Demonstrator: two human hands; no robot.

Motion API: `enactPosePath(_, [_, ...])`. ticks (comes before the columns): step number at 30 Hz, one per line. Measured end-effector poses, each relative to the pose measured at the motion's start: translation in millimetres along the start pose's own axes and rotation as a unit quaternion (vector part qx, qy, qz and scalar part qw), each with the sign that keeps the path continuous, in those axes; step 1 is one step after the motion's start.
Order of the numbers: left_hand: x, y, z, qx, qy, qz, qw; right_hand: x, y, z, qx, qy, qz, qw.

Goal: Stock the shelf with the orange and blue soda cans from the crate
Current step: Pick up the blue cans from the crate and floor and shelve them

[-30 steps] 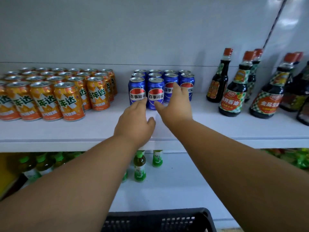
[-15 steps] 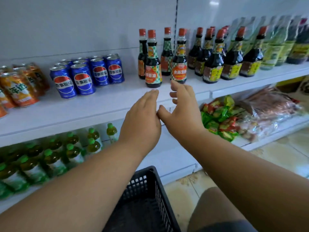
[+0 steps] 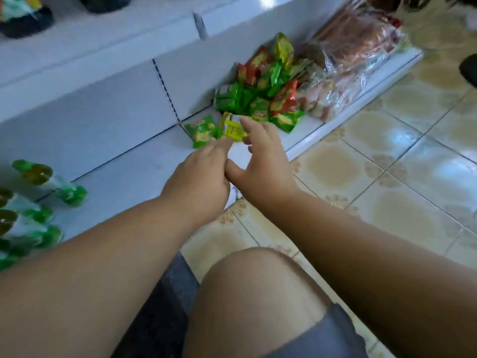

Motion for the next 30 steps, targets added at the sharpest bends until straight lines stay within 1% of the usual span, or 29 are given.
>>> enactPosePath(4, [81,9,-43,0.003,-0.136,-0.030,0.990,15,95,4,0.072,-0.026,0.018,0.997])
enactPosePath(9, [155,10,-82,0.005,-0.229,-0.045,0.972,41,202,2,0.177,-0.056,0.060,0.981])
enactPosePath(11, [175,5,-93,-0.002,-0.251,-0.046,0.967,62,243,-1,0.208,-0.090,0.095,0.969])
enactPosePath(14, [197,-8,-105,-0.020,-0.272,-0.042,0.961,104,299,-4,0.234,-0.203,0.174,0.935])
enactPosePath(16, [206,-17,-112,-0.024,-0.279,-0.044,0.959,128,325,-8,0.241,-0.262,0.213,0.910])
enactPosePath(20, [217,-34,-116,-0.027,-0.290,-0.045,0.956,159,351,-2,0.245,-0.328,0.233,0.882])
enactPosePath(22, [219,-38,-116,-0.031,-0.296,-0.039,0.954,164,358,11,0.242,-0.370,0.243,0.863])
enactPosePath(23, [220,-40,-116,-0.031,-0.299,-0.035,0.953,162,359,17,0.243,-0.375,0.247,0.860])
enactPosePath(24, [220,-40,-116,-0.030,-0.299,-0.032,0.953,158,359,22,0.245,-0.361,0.254,0.863])
enactPosePath(25, [220,-41,-117,-0.030,-0.298,-0.029,0.954,151,360,25,0.249,-0.321,0.261,0.876])
enactPosePath(27, [221,-41,-116,-0.031,-0.297,-0.018,0.954,130,360,35,0.306,-0.204,0.244,0.897])
enactPosePath(28, [222,-40,-115,-0.032,-0.299,-0.014,0.954,122,362,42,0.336,-0.161,0.228,0.899])
enactPosePath(29, [222,-39,-112,-0.032,-0.302,-0.013,0.953,118,362,47,0.359,-0.139,0.209,0.899])
enactPosePath(30, [223,-38,-110,-0.030,-0.305,-0.013,0.952,117,365,50,0.379,-0.138,0.191,0.895])
Point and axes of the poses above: each hand's wrist, its own z-axis away from the middle knuckle, its own x-axis out of the palm, y = z × x, the point moved 7 cm from there along -z, towards the middle knuckle, and after that the axes turned 5 degrees about -x, right-handed, at the moved point
